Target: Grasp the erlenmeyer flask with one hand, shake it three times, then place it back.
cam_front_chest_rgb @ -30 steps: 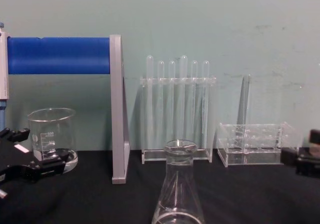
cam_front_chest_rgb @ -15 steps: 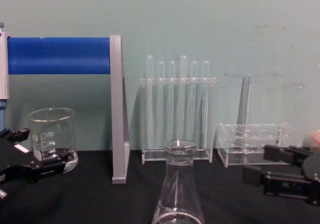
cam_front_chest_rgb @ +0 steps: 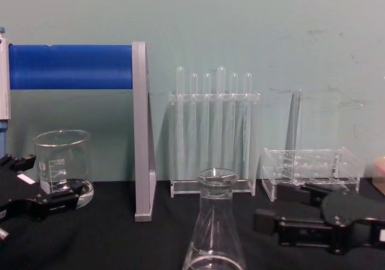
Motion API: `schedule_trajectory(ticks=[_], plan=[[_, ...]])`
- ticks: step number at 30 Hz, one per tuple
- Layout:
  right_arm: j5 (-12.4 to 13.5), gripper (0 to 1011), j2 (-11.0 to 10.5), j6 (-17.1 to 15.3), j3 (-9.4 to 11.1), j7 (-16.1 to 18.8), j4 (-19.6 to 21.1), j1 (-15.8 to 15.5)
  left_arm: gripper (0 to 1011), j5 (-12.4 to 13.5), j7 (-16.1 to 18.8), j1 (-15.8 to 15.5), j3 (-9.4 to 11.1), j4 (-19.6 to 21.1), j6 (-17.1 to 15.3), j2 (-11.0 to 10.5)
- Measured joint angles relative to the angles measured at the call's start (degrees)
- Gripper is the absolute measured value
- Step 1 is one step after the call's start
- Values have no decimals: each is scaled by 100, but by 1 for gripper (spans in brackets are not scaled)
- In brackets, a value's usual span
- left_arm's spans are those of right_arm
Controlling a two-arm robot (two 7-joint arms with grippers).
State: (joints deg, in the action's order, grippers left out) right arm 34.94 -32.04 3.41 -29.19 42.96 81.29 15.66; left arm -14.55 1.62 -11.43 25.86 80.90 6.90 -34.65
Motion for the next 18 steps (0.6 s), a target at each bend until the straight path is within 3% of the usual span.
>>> schedule_trajectory(ticks=[9, 18], plan=[[-336, 1000, 150, 207, -261, 100, -272, 313, 1000, 0, 0, 0, 0, 0, 0, 0], [-438, 1000, 402, 274, -373, 145, -673, 594, 1001, 1, 0, 0, 0, 0, 0, 0]])
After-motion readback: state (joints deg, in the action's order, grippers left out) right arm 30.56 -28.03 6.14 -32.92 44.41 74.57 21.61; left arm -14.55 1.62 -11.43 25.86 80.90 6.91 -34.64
